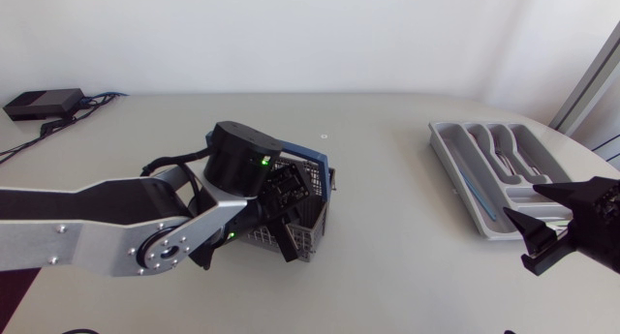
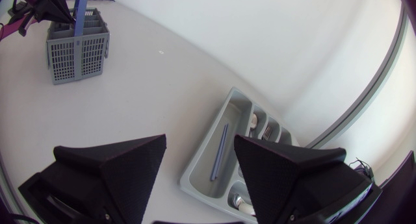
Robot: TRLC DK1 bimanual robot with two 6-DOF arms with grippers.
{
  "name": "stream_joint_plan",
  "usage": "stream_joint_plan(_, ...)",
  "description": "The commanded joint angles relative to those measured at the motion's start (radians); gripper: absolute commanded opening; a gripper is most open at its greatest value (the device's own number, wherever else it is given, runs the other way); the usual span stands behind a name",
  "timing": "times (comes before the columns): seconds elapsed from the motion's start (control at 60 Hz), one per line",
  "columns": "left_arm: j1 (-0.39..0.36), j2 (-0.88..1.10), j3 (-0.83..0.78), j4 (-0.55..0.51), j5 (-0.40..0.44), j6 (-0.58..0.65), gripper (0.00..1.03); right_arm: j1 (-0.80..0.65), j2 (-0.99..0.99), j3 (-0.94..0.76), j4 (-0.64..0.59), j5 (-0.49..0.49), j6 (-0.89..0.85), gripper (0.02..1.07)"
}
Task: Sort the cutlery from the basket into the organizer compartments.
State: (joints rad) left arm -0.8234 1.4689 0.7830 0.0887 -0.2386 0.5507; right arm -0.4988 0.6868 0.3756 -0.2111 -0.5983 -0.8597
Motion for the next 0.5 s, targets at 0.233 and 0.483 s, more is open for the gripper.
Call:
stream_joint_plan(0.233,-0.016,0.01,-0.041,0.013,-0.016,0.023,0.03,0.005,-0.015,-0.029,-0.014,0.006,0.016,0.78)
stream_joint_plan(0.483,-0.028,-0.085,-0.082,0.008,-0.027,0.028,0.03,0.013,-0.04,-0.026,-0.037,0.009,0.016,0.78)
